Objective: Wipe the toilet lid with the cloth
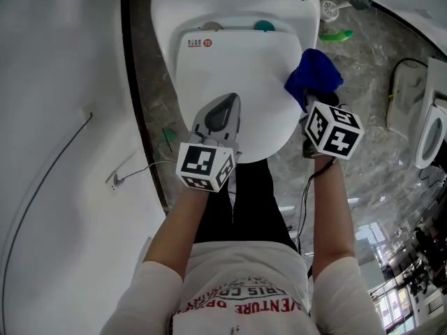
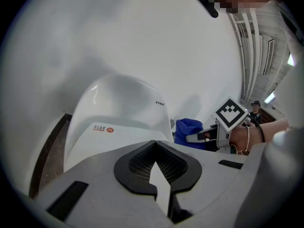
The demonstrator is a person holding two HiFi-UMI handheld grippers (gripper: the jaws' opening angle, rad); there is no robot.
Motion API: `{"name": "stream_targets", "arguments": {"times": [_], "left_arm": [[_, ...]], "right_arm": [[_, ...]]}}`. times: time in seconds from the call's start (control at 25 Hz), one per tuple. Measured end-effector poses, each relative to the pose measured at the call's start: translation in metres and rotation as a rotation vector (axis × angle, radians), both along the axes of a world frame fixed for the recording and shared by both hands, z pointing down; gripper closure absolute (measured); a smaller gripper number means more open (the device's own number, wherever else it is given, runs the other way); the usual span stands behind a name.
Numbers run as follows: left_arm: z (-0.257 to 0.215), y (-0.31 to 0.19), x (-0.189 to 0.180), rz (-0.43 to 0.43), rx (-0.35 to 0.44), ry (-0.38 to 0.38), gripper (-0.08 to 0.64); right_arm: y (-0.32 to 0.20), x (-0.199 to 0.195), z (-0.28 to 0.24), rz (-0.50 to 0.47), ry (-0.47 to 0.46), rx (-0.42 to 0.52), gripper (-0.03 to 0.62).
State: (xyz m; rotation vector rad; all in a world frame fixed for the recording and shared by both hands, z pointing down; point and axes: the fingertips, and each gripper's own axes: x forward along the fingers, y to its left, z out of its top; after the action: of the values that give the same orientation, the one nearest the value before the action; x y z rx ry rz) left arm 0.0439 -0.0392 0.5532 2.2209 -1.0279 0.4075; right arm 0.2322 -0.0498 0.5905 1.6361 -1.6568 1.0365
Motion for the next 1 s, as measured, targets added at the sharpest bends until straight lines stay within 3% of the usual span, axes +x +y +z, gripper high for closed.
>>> {"name": "stream_targets", "arguments": {"times": [0.24,0.44,0.6,0.8,1.0], "left_arm": [[-0.019,0.021,-0.075,-0.019,0.018,-0.046,0.554],[-0.011,0.026,-0.156,-0.15,0.02,-0.13,0.554],[0.004,0.042,-0.202,-0.222,-0.007,-0.146,0.554],[0.024,0.059,-0.237,-0.27,-0.038,-0.144,0.554],[0.039,0.07,-0.254,-0.284,-0.058,-0.164,0.554]], "right_arm": [[0.005,-0.118,-0.018,-0.079,-0.113,0.031,0.505],[0.012,-0.229,-0.009,-0.224,-0.185,0.014,0.505],[0.028,-0.299,0.01,-0.326,-0.227,-0.027,0.505],[0.037,-0.354,0.038,-0.404,-0.247,-0.062,0.505],[0.036,-0.362,0.063,-0.41,-0.193,-0.092,0.505]]}}
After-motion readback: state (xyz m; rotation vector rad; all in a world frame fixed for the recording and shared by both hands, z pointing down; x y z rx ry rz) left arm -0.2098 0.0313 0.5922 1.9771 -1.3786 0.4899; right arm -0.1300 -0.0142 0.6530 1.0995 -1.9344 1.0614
